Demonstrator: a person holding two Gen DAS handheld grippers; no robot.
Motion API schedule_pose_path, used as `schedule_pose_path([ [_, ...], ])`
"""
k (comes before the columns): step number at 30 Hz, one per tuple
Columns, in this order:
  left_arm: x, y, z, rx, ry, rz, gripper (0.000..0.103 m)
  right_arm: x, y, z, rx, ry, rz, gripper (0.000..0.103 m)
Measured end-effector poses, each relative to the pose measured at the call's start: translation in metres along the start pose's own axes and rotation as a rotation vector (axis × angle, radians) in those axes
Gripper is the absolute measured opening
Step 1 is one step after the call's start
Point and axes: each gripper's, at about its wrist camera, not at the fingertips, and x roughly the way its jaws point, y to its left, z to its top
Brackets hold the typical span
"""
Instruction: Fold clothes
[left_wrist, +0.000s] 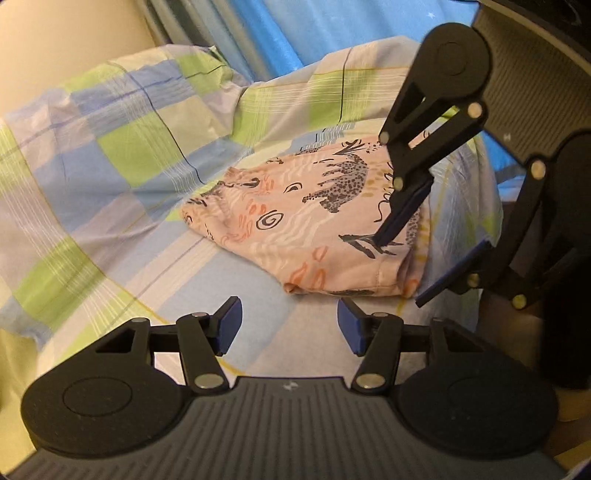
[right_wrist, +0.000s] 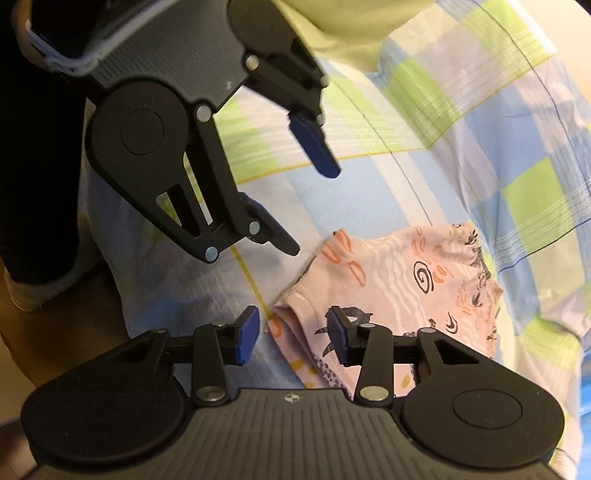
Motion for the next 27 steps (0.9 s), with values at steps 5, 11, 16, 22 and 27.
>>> schedule_pose_path([
  [5, 0.002, 0.003, -0.004, -0.004, 0.015, 0.024, 0.057, 0.004, -0.002, -0.004, 0.021, -0.024, -0.021, 0.026],
  [11, 0.002, 0.008, -0.003, -0.041, 0.012, -0.008, 0.062, -0.018, -0.021, -0.01, 0.144, -0.111, -0.082, 0.0],
  [16, 0.015, 0.016, 0.001, -0.163, 0.024, -0.093, 0.061, -0.035, -0.027, -0.021, 0.186, -0.157, -0.122, 0.0],
  [22, 0.031, 0.035, 0.006, -0.36, 0.024, -0.175, 0.05, -0.031, -0.017, -0.026, 0.15, -0.149, -0.113, 0.0],
  [27, 0.036, 0.036, 0.007, -0.351, 0.05, -0.172, 0.002, -0.021, -0.008, -0.03, 0.093, -0.127, -0.142, 0.0],
])
